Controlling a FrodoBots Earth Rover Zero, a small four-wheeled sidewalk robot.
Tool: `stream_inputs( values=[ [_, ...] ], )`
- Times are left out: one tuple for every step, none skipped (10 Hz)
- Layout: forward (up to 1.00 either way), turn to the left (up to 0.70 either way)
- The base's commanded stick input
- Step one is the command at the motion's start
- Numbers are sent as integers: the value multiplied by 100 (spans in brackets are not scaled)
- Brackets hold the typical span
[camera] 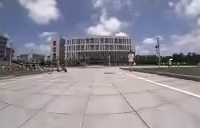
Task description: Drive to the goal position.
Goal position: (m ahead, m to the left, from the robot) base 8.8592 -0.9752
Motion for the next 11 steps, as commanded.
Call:
stream_inputs(
  values=[
    [100, 0],
    [100, -3],
    [100, -9],
    [100, 0],
    [100, 0],
    [100, -2],
    [100, -12],
    [100, 0],
    [100, 0],
    [100, -6],
    [100, -4]
  ],
)
